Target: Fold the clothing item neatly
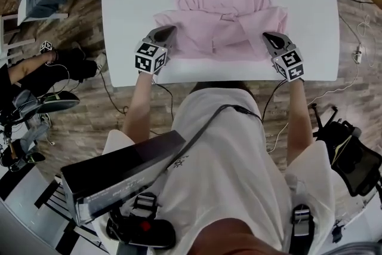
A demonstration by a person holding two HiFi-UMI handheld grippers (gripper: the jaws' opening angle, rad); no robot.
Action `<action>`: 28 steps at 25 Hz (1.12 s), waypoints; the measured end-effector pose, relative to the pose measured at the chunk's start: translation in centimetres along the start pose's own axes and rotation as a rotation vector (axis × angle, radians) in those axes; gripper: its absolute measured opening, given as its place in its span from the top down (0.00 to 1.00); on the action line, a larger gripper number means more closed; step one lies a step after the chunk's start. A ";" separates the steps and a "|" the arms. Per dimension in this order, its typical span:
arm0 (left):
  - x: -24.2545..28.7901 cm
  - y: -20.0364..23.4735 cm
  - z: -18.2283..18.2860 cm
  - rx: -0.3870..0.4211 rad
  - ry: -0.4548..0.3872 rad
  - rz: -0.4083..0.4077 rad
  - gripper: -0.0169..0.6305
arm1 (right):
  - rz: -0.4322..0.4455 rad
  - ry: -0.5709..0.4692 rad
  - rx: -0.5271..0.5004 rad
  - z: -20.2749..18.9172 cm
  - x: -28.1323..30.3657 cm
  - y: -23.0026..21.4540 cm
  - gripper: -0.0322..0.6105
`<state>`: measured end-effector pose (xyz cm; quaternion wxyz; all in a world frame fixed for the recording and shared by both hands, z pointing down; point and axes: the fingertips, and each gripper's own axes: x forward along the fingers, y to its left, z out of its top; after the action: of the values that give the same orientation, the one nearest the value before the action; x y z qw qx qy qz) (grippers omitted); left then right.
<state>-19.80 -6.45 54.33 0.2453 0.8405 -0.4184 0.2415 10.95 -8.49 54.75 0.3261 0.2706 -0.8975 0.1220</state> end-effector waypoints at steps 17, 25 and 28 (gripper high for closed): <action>0.8 -7.1 -2.0 0.078 0.005 -0.064 0.97 | -0.005 0.100 -0.103 -4.2 -0.1 5.6 0.86; 1.8 -9.5 -2.0 0.068 -0.001 -0.017 0.97 | 0.034 0.195 -0.264 -7.5 -1.4 6.4 0.78; 1.8 -9.6 -2.1 0.056 -0.003 -0.008 0.97 | 0.029 0.223 -0.309 -8.3 -1.9 6.1 0.78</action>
<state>-11.39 -1.11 54.98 0.2219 0.8492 -0.4083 0.2508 13.08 0.59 59.56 0.4594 0.1891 -0.8677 0.0168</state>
